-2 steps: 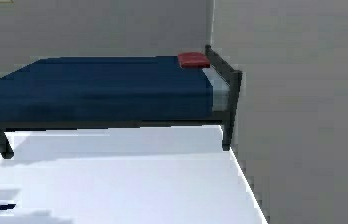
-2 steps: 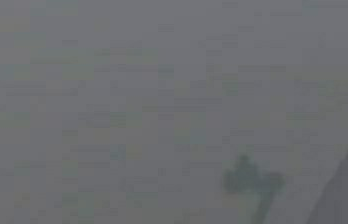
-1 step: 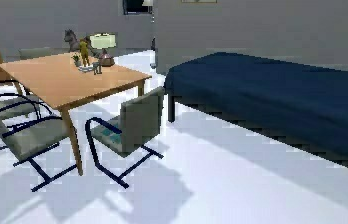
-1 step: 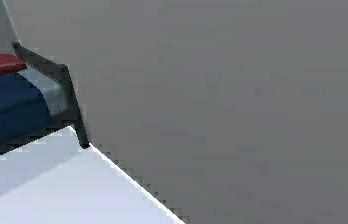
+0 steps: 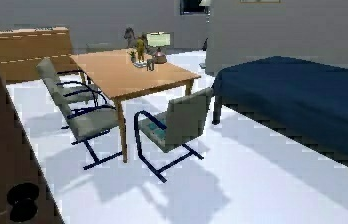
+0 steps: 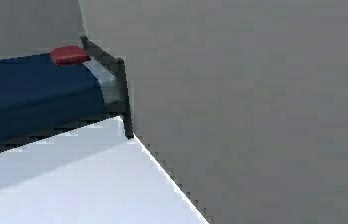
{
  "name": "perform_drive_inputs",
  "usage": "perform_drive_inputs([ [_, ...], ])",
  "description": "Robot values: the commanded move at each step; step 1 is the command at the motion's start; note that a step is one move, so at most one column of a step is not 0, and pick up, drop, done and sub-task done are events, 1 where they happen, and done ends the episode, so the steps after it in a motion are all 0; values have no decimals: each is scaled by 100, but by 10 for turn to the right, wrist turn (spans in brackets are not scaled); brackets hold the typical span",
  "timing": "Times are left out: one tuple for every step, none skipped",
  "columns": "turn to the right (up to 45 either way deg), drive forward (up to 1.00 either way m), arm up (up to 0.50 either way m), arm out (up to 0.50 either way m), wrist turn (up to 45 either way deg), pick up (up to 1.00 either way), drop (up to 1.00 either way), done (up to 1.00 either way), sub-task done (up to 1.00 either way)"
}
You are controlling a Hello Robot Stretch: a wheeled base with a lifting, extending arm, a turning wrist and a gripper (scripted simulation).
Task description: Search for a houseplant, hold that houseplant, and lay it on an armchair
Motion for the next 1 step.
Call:
perform_drive_inputs([
  [0, 85, 0, 0, 0, 0, 0, 0, 0],
])
